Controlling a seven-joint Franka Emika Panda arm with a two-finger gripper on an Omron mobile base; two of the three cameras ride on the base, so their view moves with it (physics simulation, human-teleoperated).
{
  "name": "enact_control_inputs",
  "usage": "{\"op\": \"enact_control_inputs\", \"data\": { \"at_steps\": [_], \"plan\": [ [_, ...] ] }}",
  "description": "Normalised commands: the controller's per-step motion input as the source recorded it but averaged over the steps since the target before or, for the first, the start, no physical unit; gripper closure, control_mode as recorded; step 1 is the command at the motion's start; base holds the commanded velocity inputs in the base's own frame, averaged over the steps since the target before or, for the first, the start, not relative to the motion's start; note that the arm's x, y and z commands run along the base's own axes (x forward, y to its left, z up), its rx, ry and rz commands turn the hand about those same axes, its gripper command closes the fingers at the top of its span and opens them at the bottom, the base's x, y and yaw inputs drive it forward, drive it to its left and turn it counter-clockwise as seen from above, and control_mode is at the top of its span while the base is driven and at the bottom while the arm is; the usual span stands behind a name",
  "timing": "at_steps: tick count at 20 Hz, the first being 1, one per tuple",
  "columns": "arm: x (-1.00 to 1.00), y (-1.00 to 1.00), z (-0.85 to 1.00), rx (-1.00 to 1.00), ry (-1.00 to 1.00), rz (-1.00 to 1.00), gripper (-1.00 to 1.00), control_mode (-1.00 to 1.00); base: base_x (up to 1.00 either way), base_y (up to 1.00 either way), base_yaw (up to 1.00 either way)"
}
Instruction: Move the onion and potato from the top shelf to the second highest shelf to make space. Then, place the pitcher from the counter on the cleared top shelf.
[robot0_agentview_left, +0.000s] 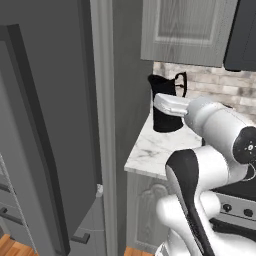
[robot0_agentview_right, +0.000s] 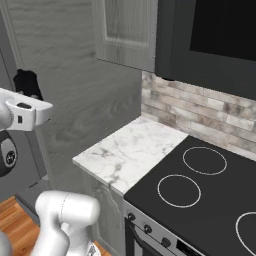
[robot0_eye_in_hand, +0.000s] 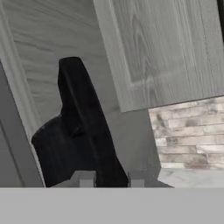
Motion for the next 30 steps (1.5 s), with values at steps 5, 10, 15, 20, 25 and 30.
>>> {"op": "enact_control_inputs", "data": {
  "at_steps": [5,10,15,20,25,30],
  "plan": [
    [-0.03,-0.19,-0.35,0.27,0.06,0.27,1.0,-1.0,0.0,0.0,0.0],
    [0.0,-0.03,-0.24,0.12,0.01,0.22,1.0,-1.0,0.0,0.0,0.0],
    [0.0,0.0,0.0,0.0,-0.01,0.01,1.0,-1.0,0.0,0.0,0.0],
    [0.0,0.0,0.0,0.0,0.0,0.0,1.0,-1.0,0.0,0.0,0.0],
    [0.0,0.0,0.0,0.0,0.0,0.0,1.0,-1.0,0.0,0.0,0.0],
    [0.0,0.0,0.0,0.0,0.0,0.0,1.0,1.0,-0.44,0.0,0.1]
  ]
}}
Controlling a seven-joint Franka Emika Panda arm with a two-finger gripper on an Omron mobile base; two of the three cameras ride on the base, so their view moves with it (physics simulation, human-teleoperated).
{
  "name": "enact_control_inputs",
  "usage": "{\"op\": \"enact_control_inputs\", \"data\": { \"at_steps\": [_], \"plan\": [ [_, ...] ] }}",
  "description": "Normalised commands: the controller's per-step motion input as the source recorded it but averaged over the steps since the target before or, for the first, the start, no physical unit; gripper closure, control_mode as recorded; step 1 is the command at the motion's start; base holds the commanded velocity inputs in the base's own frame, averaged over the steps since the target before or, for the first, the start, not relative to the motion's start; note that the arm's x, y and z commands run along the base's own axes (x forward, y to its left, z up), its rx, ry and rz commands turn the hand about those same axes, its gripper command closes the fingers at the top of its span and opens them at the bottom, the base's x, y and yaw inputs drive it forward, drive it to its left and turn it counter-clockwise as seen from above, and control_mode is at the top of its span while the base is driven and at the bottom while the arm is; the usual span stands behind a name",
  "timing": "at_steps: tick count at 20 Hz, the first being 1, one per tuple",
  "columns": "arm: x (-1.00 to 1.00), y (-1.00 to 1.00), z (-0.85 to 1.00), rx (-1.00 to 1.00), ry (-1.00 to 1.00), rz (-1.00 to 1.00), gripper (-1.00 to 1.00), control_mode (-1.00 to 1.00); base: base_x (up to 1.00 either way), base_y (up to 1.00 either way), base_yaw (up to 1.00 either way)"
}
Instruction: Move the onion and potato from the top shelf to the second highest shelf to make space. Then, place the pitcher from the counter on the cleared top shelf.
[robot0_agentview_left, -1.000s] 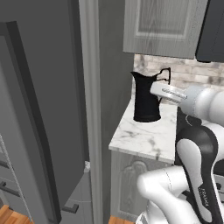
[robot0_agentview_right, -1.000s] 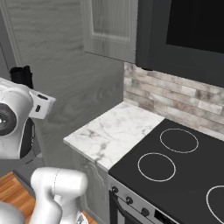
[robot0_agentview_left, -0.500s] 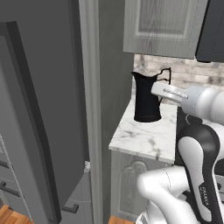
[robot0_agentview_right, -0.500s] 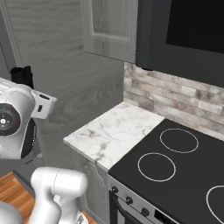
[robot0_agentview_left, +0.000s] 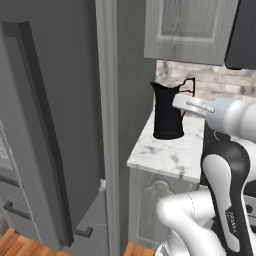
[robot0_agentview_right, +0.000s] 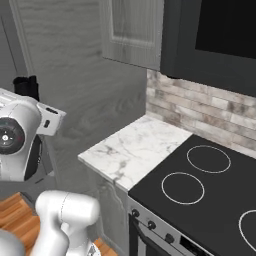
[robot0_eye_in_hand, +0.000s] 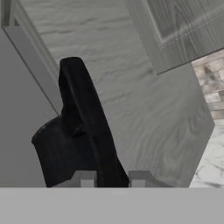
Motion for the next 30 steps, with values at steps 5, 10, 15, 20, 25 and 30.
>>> {"op": "enact_control_inputs", "data": {
  "at_steps": [5,10,15,20,25,30],
  "plan": [
    [0.0,0.0,0.0,0.0,0.0,0.0,1.0,1.0,-0.97,0.08,0.39],
    [0.0,0.0,0.0,0.0,0.0,0.0,1.0,1.0,-0.88,0.43,0.47],
    [0.0,0.0,0.0,0.0,0.0,0.0,1.0,1.0,-0.39,0.84,0.38],
    [0.0,0.0,0.0,0.0,0.0,0.0,1.0,1.0,0.15,1.0,0.13],
    [0.0,0.0,0.0,0.0,0.0,0.0,1.0,1.0,0.43,0.86,-0.08],
    [0.0,0.0,0.0,0.0,0.0,0.0,1.0,1.0,0.56,0.74,-0.26]
  ]
}}
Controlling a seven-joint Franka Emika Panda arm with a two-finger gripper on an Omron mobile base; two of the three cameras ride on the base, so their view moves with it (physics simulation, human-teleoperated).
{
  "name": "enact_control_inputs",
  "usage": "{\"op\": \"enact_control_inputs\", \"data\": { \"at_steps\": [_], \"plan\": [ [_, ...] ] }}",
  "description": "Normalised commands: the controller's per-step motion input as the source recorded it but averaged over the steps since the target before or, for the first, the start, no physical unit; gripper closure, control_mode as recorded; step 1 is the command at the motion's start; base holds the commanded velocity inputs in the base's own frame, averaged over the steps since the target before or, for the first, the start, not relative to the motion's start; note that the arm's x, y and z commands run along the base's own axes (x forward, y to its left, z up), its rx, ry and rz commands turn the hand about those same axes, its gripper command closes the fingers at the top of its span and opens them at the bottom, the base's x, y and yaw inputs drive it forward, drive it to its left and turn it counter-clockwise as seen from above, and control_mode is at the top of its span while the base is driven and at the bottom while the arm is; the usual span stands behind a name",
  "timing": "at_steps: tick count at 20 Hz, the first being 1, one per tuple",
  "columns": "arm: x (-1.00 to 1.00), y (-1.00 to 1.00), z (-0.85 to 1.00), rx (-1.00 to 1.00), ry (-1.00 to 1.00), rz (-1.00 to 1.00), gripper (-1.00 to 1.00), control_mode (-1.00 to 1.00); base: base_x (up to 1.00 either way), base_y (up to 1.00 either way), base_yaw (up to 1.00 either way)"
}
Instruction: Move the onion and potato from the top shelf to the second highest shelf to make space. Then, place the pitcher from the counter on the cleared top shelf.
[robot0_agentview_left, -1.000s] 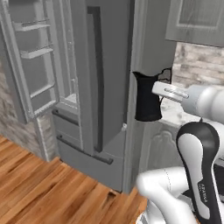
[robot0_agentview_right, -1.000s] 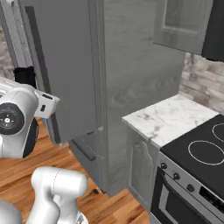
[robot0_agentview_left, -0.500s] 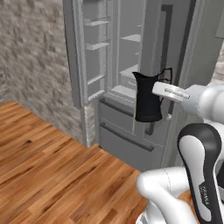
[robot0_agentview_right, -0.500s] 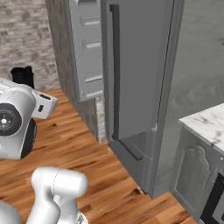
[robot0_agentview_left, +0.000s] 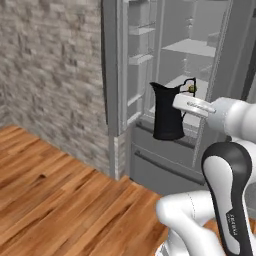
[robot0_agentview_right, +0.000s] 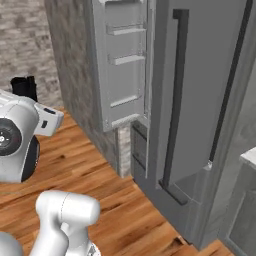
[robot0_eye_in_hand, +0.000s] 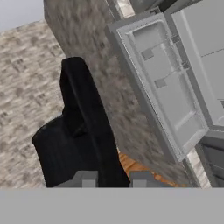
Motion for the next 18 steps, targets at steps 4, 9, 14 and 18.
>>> {"op": "enact_control_inputs", "data": {
  "at_steps": [4,9,14,18],
  "plan": [
    [0.0,0.0,0.0,0.0,0.0,0.0,1.0,1.0,0.59,0.54,-0.36],
    [0.0,0.0,0.0,0.0,0.0,0.0,1.0,1.0,0.46,0.26,-0.46],
    [0.0,0.0,0.0,0.0,0.0,0.0,1.0,1.0,0.38,0.1,-0.5],
    [0.0,0.0,0.0,0.0,0.0,0.0,1.0,1.0,0.41,0.14,-0.48]
  ]
}}
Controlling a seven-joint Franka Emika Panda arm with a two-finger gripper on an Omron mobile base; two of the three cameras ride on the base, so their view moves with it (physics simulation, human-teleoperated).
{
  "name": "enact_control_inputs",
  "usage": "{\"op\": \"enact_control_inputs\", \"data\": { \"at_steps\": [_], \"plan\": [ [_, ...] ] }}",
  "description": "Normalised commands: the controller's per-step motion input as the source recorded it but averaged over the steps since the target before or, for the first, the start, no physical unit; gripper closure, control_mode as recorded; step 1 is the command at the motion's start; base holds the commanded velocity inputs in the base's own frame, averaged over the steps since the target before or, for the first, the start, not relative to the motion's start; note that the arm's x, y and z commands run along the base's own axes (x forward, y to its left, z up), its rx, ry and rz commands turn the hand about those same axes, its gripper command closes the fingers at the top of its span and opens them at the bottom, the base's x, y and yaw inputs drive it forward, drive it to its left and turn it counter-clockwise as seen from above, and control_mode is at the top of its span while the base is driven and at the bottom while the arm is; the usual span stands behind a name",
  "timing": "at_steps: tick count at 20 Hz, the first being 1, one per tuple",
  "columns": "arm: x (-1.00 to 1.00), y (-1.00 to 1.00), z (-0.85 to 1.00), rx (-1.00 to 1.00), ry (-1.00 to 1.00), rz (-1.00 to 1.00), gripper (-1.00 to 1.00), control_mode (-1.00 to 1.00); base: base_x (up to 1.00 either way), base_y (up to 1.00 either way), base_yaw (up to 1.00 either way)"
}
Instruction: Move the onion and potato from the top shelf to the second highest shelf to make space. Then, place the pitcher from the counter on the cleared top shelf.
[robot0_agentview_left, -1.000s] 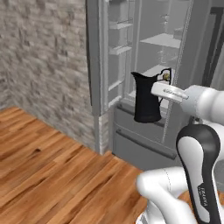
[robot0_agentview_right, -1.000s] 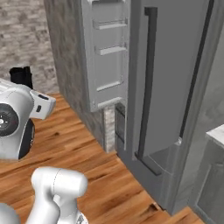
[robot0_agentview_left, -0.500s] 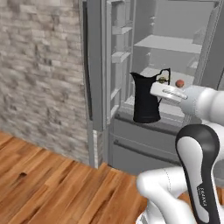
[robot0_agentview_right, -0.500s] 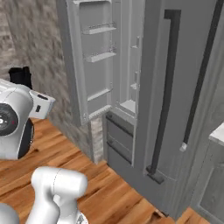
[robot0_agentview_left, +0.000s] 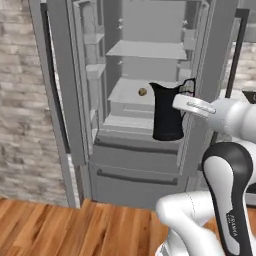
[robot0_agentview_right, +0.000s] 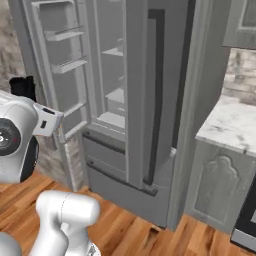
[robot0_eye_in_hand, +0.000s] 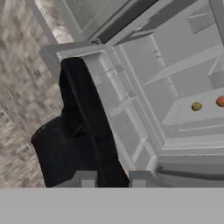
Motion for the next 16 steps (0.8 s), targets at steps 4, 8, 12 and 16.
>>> {"op": "enact_control_inputs", "data": {
  "at_steps": [4,8,12,16],
  "plan": [
    [0.0,0.0,0.0,0.0,0.0,0.0,1.0,1.0,0.48,0.31,-0.47],
    [0.0,0.0,0.0,0.0,0.0,0.0,1.0,1.0,0.54,0.46,-0.45],
    [0.0,0.0,0.0,0.0,0.0,0.0,1.0,1.0,0.54,0.61,-0.41],
    [0.0,0.0,0.0,0.0,0.0,0.0,1.0,1.0,0.48,0.7,-0.36]
  ]
}}
